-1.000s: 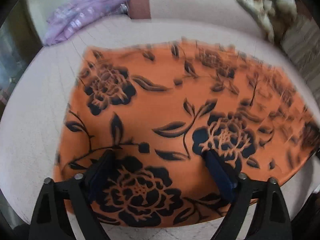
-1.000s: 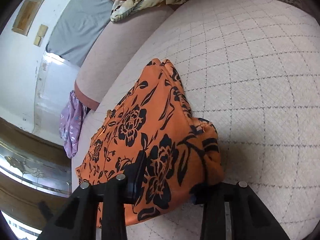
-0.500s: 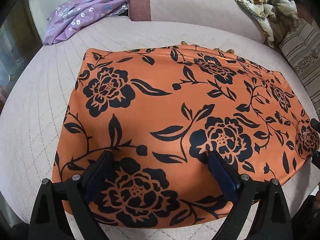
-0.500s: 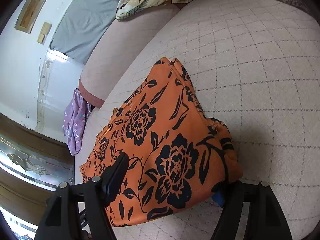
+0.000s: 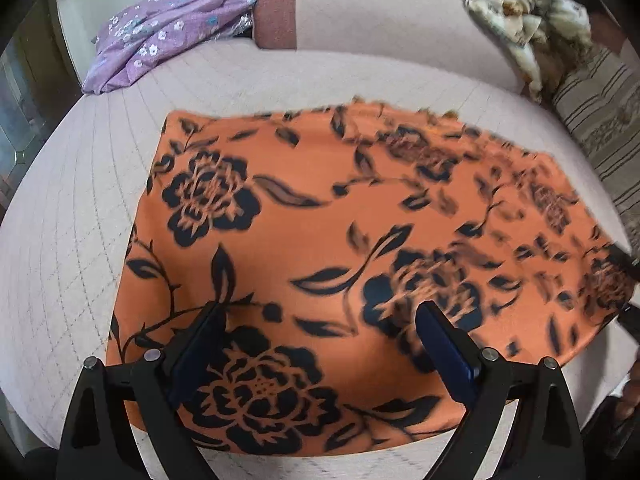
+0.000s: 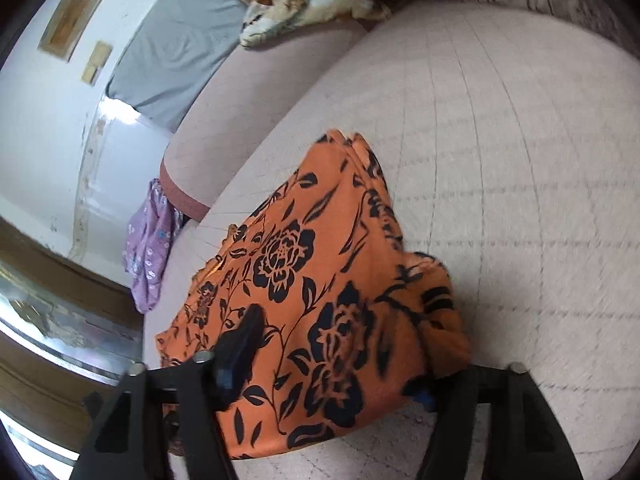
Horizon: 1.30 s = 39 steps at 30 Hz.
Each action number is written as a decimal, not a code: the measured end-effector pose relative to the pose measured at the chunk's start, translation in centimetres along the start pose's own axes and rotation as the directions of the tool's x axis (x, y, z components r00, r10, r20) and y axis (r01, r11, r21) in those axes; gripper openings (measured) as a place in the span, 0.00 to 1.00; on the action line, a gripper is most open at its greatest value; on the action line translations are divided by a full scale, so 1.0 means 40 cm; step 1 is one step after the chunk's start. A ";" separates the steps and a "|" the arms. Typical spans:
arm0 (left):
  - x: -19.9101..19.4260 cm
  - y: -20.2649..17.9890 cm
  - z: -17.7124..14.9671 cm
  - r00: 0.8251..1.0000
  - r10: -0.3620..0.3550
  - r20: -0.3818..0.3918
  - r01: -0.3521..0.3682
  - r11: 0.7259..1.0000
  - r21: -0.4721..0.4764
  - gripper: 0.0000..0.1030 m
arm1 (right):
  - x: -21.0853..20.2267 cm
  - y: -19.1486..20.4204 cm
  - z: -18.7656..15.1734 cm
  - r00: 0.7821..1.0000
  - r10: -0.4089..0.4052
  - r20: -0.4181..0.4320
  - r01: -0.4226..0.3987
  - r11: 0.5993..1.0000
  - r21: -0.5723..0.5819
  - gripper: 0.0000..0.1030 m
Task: Fold small clothes
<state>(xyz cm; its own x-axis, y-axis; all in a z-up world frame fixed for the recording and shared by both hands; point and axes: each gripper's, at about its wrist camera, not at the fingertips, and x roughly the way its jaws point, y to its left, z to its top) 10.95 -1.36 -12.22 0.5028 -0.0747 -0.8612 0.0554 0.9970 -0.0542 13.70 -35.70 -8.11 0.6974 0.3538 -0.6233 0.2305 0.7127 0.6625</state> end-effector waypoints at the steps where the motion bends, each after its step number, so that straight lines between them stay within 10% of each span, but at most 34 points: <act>1: -0.007 -0.007 0.008 1.000 -0.008 0.013 0.008 1.000 0.001 0.93 | 0.002 -0.001 0.002 1.000 -0.002 -0.003 0.002 1.000 -0.002 0.62; 9: 0.070 -0.084 -0.006 0.998 0.053 0.027 -0.057 0.988 0.146 0.97 | 0.022 -0.046 0.002 0.999 0.017 -0.027 -0.016 0.999 0.048 0.62; 11: 0.069 -0.086 -0.004 0.998 0.053 0.025 -0.056 0.988 0.146 0.97 | 0.018 -0.041 0.006 0.999 -0.019 -0.039 0.020 1.000 0.013 0.20; 13: 0.068 -0.082 0.006 0.999 0.049 -0.003 -0.048 0.990 0.132 0.97 | -0.001 -0.026 0.007 0.997 -0.081 -0.018 0.080 0.996 -0.044 0.20; 18: 0.015 -0.096 0.042 0.996 0.043 0.083 -0.053 0.990 0.133 0.97 | -0.034 -0.065 -0.017 0.986 -0.154 -0.070 0.149 0.987 -0.063 0.28; 21: 0.065 -0.119 0.033 0.999 0.046 0.014 -0.048 0.982 0.181 0.97 | -0.109 -0.109 -0.009 0.985 -0.169 -0.018 0.169 0.985 -0.017 0.60; 25: 0.091 -0.123 0.013 0.998 0.062 0.027 -0.065 0.984 0.166 0.99 | -0.183 -0.125 0.071 0.985 -0.159 0.070 0.159 0.987 -0.005 0.63; 30: 0.089 -0.117 0.007 0.998 0.055 0.027 -0.059 0.983 0.173 0.99 | -0.019 -0.036 0.229 0.994 -0.011 -0.105 -0.004 0.991 -0.135 0.63; 34: 0.082 -0.120 -0.013 0.998 0.057 0.030 -0.062 0.983 0.172 0.99 | 0.172 -0.003 0.309 0.969 -0.065 -0.238 0.027 0.987 -0.160 0.62; 37: 0.082 -0.114 -0.022 0.998 0.051 0.034 -0.056 0.983 0.173 1.00 | 0.259 0.018 0.322 0.947 -0.086 -0.308 0.030 0.983 -0.183 0.16; 39: 0.085 -0.112 -0.026 0.998 0.047 0.044 -0.054 0.983 0.176 1.00 | 0.238 0.081 0.303 0.956 -0.155 -0.247 0.071 0.945 -0.320 0.14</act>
<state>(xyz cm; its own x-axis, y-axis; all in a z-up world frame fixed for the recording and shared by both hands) 11.51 -6.07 -15.42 0.5426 -0.0284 -0.8395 0.1791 0.9804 0.0825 29.32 -37.38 -6.87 0.4636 0.3772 -0.8018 0.0500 0.8923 0.4487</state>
